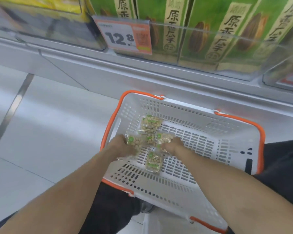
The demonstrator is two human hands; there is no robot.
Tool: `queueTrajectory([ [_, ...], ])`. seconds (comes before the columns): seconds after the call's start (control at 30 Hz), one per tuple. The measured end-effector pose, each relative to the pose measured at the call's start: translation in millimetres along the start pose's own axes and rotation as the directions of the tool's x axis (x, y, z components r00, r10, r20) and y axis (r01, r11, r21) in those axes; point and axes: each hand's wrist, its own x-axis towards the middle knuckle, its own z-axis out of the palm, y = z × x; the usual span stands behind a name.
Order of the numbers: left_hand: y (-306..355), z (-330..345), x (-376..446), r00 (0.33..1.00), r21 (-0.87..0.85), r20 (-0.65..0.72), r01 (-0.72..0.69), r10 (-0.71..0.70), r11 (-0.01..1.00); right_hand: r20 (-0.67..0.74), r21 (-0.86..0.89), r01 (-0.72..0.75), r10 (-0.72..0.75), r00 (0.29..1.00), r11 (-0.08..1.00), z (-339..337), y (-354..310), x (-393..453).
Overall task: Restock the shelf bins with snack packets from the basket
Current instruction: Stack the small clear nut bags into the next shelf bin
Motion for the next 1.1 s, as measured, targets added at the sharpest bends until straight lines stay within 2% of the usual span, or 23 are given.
queueTrajectory([
  [0.07, 12.2, -28.6, -19.0, 0.995, 0.135, 0.007, -0.102, 0.102, 0.986, 0.015, 0.048, 0.074, -0.075, 0.997, 0.996, -12.3, -10.4, -17.9],
  [0.17, 28.3, -76.9, -54.3, 0.968, 0.185, -0.026, -0.242, 0.251, 0.952, 0.155, 0.109, 0.206, -0.221, 0.963, 0.973, -38.6, -37.4, -57.9],
  [0.27, 35.9, -115.5, -91.1, 0.914, 0.013, -0.063, -0.401, 0.401, 0.916, 0.292, -0.006, 0.413, -0.394, 0.872, 0.911, -66.6, -68.8, -106.4],
  [0.37, 37.4, -128.6, -128.9, 0.843, -0.235, -0.203, -0.536, 0.498, 0.811, 0.317, 0.000, 0.587, -0.557, 0.768, 0.809, -104.2, -103.2, -162.1],
  [0.47, 45.8, -125.3, -152.4, 0.791, -0.381, -0.274, -0.611, 0.547, 0.694, 0.354, -0.079, 0.718, -0.654, 0.669, 0.691, -150.1, -128.3, -233.3],
  [0.6, 82.4, -113.3, -179.9, 0.663, -0.495, -0.314, -0.725, 0.679, 0.479, 0.235, -0.193, 0.818, -0.784, 0.575, 0.542, -187.0, -128.9, -287.7],
  [0.73, 110.3, -94.0, -201.0, 0.628, -0.662, -0.225, -0.660, 0.745, 0.355, -0.048, -0.135, 0.842, -0.852, 0.521, 0.522, -191.8, -99.0, -295.5],
  [0.87, 125.8, -82.6, -205.7, 0.552, -0.626, -0.173, -0.701, 0.816, 0.341, -0.228, -0.030, 0.876, -0.857, 0.463, 0.481, -189.0, -88.3, -293.2],
  [0.93, 135.7, -76.6, -211.5, 0.543, -0.572, -0.219, -0.745, 0.811, 0.344, -0.235, -0.039, 0.886, -0.866, 0.441, 0.462, -192.6, -86.3, -291.9],
  [1.03, 151.2, -71.4, -219.7, 0.547, -0.472, -0.279, -0.794, 0.789, 0.383, -0.208, -0.004, 0.890, -0.871, 0.446, 0.456, -202.6, -83.1, -293.6],
  [1.1, 159.1, -70.0, -220.4, 0.521, -0.483, -0.329, -0.809, 0.788, 0.334, -0.173, 0.045, 0.898, -0.882, 0.438, 0.437, -213.5, -82.7, -297.7],
])
